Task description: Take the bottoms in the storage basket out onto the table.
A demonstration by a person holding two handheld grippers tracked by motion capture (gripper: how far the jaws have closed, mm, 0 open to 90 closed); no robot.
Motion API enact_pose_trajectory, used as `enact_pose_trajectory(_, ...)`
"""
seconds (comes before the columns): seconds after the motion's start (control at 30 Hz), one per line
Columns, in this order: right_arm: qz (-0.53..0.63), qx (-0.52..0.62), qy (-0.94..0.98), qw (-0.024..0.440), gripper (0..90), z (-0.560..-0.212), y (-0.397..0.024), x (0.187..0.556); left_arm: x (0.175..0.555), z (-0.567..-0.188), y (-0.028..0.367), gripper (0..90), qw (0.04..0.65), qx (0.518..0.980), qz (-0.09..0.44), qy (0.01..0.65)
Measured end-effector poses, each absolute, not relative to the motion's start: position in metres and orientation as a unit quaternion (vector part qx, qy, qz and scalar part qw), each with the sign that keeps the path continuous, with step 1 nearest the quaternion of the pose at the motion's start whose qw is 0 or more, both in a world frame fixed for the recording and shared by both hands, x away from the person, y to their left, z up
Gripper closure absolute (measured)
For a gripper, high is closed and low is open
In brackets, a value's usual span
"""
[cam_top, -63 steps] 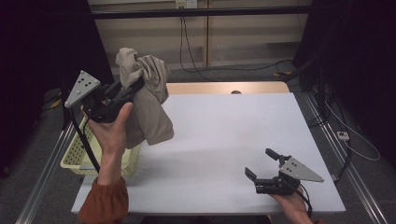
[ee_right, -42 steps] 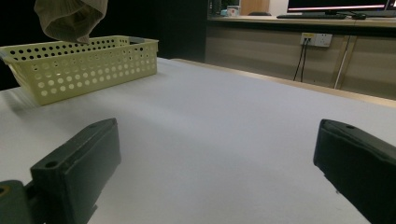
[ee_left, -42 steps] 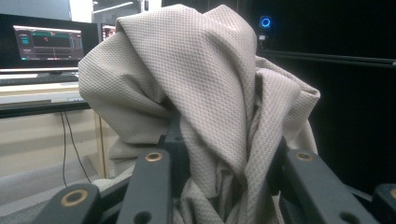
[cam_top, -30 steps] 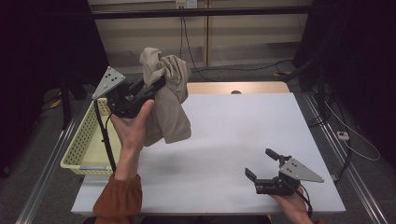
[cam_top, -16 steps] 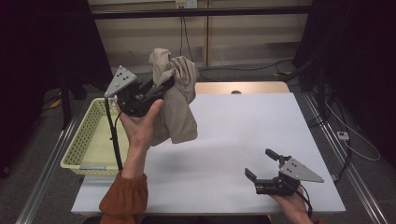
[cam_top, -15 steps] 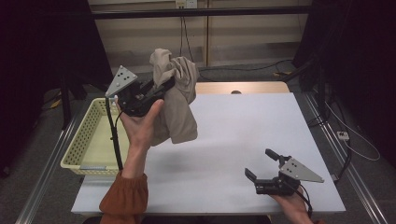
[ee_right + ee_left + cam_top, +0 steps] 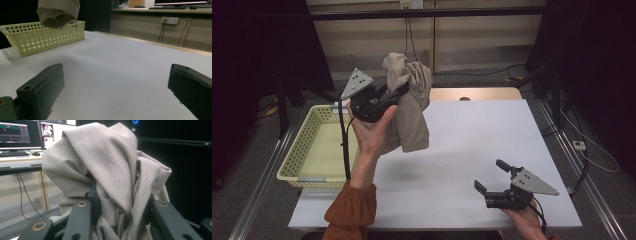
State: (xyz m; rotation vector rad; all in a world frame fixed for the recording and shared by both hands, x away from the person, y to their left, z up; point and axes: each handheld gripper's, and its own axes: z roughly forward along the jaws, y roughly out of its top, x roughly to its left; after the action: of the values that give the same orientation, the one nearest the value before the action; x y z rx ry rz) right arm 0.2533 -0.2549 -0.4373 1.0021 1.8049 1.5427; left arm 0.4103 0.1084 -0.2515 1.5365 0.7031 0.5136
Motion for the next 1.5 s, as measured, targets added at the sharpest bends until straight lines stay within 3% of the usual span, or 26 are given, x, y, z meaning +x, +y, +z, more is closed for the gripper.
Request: enact_pose_trajectory(1.5,0.574,0.374,0.672,0.28,0.4,-0.437,-0.255,0.253,0.439,-0.288,0.054,65.0,0.593,0.712,0.198,0.32)
